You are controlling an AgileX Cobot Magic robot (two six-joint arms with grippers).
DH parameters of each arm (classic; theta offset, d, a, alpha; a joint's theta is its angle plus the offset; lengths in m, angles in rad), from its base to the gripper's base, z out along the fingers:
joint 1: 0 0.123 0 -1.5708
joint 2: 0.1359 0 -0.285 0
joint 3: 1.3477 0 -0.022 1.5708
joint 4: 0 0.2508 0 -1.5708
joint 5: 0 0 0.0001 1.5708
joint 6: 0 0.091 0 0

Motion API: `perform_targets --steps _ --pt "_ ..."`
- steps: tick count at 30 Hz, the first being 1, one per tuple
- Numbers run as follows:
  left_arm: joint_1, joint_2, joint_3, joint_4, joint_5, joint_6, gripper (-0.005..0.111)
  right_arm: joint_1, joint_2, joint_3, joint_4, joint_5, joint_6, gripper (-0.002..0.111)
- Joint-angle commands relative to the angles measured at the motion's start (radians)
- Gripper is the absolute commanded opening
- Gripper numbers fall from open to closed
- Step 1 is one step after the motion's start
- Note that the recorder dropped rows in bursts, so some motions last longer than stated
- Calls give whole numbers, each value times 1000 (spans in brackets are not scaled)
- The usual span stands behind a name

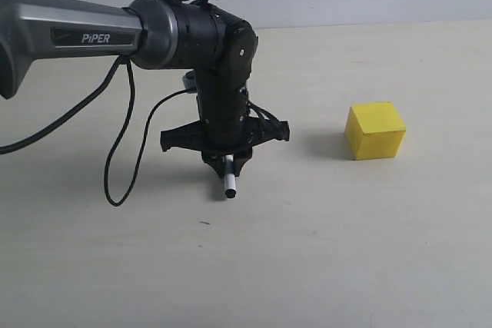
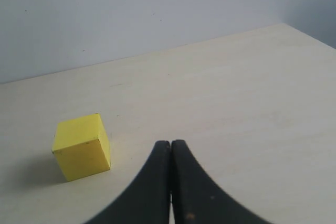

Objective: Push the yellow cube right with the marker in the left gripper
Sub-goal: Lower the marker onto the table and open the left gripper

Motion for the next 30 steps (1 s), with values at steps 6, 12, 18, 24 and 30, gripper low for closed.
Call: perform_targets --steps 6,12,18,24,30 --pt "3 1 -9 4 -5 -6 0 -3 -5 5 -2 -9 -1 0" --pt "3 1 -9 4 0 -6 1 -3 -5 5 -2 -9 -1 0" --pt "3 1 -9 4 6 -6 23 -3 -5 5 -2 -9 -1 0" --pt "3 1 -9 4 8 45 66 -3 -5 5 -2 -9 -1 0" --pt "3 -24 -9 4 8 188 71 -3 -5 5 -2 -9 -1 0"
